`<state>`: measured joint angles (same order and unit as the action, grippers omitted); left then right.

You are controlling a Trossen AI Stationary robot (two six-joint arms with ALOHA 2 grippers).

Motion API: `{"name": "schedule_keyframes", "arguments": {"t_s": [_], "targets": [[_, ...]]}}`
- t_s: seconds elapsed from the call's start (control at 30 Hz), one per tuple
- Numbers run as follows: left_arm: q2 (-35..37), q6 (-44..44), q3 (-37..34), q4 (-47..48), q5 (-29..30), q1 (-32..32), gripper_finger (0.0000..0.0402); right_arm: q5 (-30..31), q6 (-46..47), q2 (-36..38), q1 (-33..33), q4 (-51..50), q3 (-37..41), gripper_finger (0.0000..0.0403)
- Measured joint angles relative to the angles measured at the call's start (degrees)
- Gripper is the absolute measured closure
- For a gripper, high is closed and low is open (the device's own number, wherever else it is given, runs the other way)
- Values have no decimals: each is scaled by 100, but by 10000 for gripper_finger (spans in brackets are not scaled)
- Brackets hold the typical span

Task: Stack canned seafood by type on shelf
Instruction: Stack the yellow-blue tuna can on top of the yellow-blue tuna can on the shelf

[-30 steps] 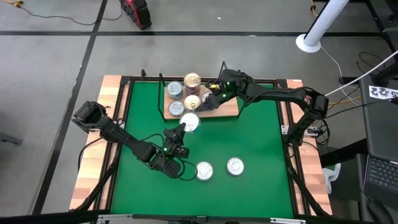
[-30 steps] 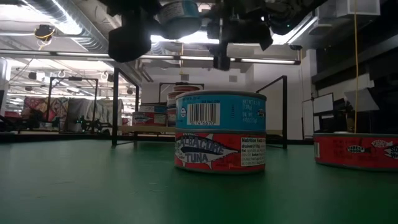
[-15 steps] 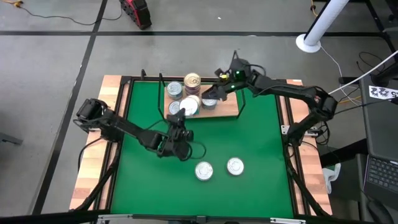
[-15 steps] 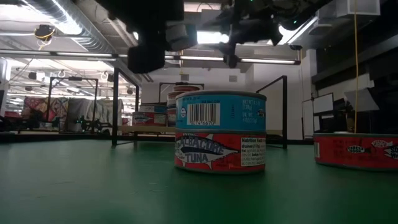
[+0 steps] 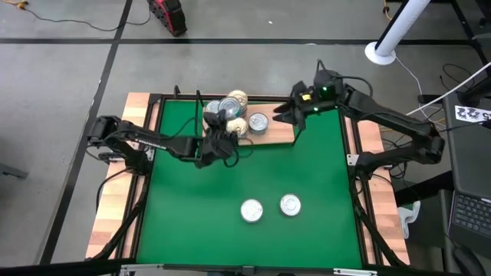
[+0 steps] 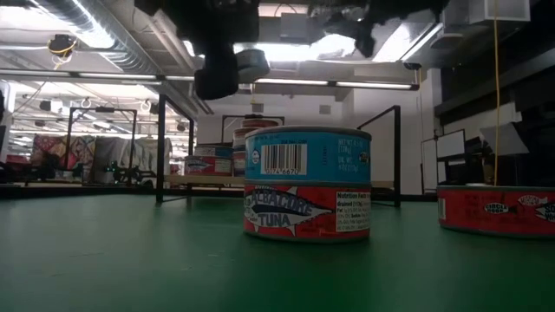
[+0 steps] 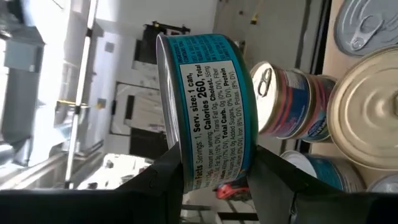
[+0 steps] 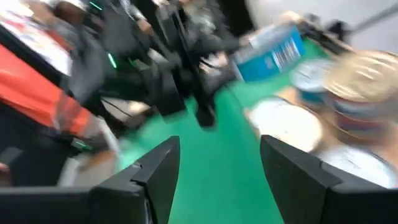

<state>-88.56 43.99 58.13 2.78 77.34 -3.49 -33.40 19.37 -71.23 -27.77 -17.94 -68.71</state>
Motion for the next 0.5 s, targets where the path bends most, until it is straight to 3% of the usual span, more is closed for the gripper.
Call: {"name": "schedule_keyframes", "arguments": {"t_s": [0.27,0.4,0.5], "targets": [[14,-329,0,123,-131,515,261,1986,-924,673,322,-1684,0,180],[14,-457,0,205,-212,644,261,2371,-966,865,564,-1995,0,180],[14,-834,0,424,-596,757,261,2381,-967,972,696,-2021,2,180]]}}
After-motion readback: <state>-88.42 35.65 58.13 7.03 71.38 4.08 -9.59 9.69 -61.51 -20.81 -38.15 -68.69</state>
